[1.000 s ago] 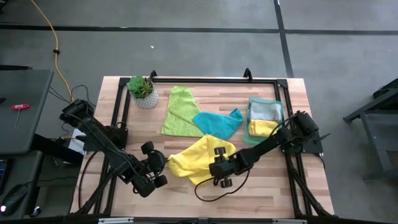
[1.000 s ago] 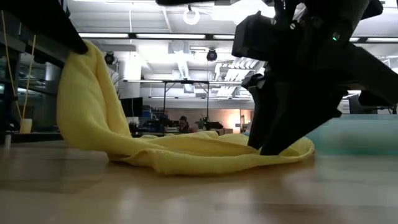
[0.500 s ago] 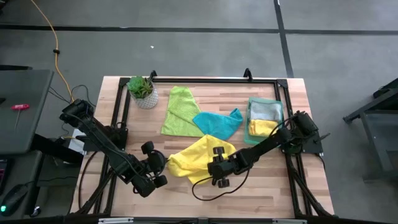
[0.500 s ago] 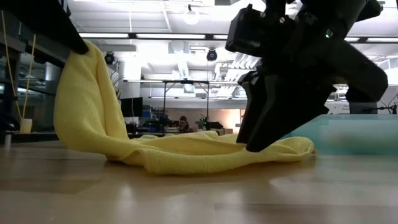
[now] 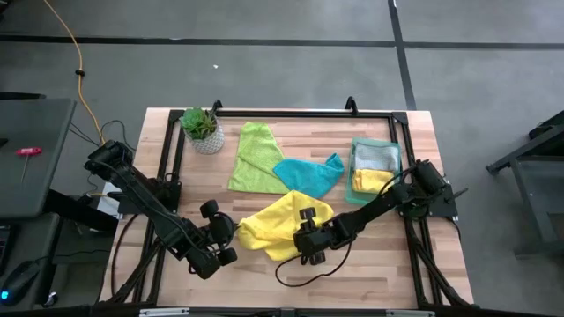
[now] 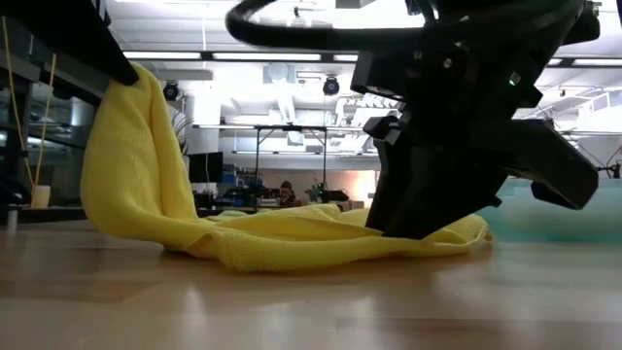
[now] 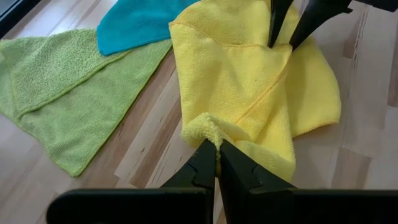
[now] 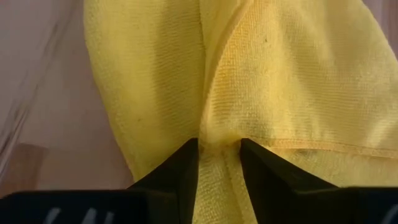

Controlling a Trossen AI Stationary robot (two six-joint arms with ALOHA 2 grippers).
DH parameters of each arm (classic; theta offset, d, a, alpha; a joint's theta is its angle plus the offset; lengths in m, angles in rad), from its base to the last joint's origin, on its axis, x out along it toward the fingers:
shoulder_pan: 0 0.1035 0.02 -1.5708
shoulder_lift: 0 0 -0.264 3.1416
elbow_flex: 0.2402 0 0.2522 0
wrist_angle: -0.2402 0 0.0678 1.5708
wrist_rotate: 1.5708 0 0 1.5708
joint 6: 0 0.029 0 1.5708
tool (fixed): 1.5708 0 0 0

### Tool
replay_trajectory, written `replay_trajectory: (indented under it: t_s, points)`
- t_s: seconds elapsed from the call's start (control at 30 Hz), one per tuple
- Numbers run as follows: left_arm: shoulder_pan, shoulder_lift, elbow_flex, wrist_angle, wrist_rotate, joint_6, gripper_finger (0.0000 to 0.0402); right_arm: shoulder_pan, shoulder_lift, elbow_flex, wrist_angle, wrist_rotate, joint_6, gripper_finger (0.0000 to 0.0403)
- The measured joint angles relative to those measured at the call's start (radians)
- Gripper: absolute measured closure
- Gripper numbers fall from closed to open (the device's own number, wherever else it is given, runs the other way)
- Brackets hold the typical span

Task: Fold microfiber towels
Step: Fold the yellow microfiber cloth

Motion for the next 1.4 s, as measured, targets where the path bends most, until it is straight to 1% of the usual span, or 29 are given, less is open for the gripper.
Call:
replay_trajectory:
  t_s: [0.13, 0.3, 0.37, 0.5, 0.8, 1.0, 1.1, 1.23, 1.4]
  points:
    - [0.0, 0.0, 0.0, 0.0, 0.0, 0.0, 0.0401, 0.008, 0.001, 0.015, -0.02, 0.021, 0.0, 0.0323]
    - [0.0, 0.0, 0.0, 0.0, 0.0, 0.0, 0.0401, 0.011, 0.001, 0.087, -0.091, 0.03, 0.002, 0.0387]
    - [0.0, 0.0, 0.0, 0.0, 0.0, 0.0, 0.0401, 0.011, 0.001, 0.113, -0.141, 0.03, 0.012, 0.0398]
    - [-0.001, 0.0, 0.0, 0.0, 0.0, 0.0, 0.0401, 0.012, 0.001, 0.152, -0.204, 0.03, 0.042, 0.0376]
    - [0.0, 0.0, 0.0, 0.0, 0.0, 0.0, 0.0401, 0.012, 0.001, 0.151, -0.214, 0.032, 0.075, 0.0314]
    - [0.0, 0.0, 0.0, 0.0, 0.0, 0.0, 0.0401, 0.011, 0.006, 0.151, -0.211, 0.016, -0.005, 0.0251]
    - [0.0, 0.0, 0.0, 0.0, 0.0, 0.0, 0.0401, 0.011, 0.032, 0.151, -0.196, -0.006, -0.049, 0.0228]
    - [0.0, 0.0, 0.0, 0.0, 0.0, 0.0, 0.0401, 0.012, 0.065, 0.15, -0.148, 0.002, -0.108, 0.0218]
    - [0.0, 0.0, 0.0, 0.0, -0.001, 0.0, 0.0401, 0.023, 0.07, 0.15, -0.13, 0.065, -0.125, 0.0228]
